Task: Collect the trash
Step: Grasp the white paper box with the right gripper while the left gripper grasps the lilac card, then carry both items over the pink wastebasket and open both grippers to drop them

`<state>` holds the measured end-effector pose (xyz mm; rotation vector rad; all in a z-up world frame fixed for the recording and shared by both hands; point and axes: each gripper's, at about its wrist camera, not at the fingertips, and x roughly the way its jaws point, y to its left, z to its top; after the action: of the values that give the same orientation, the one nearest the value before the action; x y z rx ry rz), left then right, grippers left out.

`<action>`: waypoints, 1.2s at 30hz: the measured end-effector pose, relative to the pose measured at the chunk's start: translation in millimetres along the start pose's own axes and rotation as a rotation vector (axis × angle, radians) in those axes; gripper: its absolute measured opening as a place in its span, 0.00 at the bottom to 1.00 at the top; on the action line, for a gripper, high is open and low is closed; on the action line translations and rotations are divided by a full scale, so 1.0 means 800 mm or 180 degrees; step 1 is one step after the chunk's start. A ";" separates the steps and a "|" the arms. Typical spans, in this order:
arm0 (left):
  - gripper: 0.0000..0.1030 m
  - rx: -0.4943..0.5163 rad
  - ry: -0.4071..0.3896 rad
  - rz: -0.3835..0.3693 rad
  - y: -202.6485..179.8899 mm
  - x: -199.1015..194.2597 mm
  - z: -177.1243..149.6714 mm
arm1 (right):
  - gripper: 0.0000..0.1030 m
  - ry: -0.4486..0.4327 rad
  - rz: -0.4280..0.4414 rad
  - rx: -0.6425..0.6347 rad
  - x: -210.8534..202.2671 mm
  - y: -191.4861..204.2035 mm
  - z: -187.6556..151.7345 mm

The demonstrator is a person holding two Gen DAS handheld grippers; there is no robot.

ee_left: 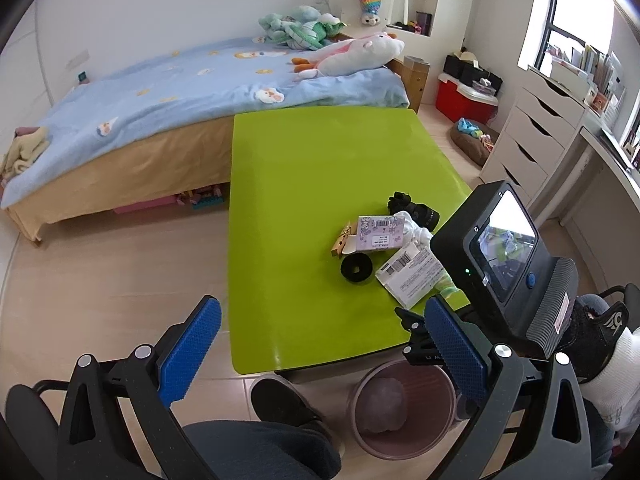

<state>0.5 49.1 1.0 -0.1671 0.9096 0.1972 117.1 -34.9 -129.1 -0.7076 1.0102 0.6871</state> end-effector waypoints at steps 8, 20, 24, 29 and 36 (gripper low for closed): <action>0.95 -0.0044 0.0015 -0.0046 0.002 0.008 0.006 | 0.63 -0.0150 0.0081 0.0124 -0.014 -0.015 -0.002; 0.95 0.0070 0.0166 -0.0152 -0.030 0.064 0.044 | 0.63 -0.0460 0.0495 0.0959 -0.086 -0.102 -0.022; 0.95 0.0122 0.0283 -0.0133 -0.051 0.093 0.061 | 0.63 -0.0472 0.0508 0.1129 -0.094 -0.126 -0.036; 0.95 0.0145 0.0531 -0.0086 -0.072 0.139 0.074 | 0.63 -0.0486 0.0491 0.1250 -0.097 -0.144 -0.047; 0.95 -0.0023 0.0890 0.0173 -0.079 0.204 0.077 | 0.63 -0.0495 0.0470 0.1353 -0.099 -0.164 -0.060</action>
<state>160.3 17.8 -87.9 -0.1795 1.1924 0.2312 166.4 -164.5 -47.8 -0.2074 1.0275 0.6171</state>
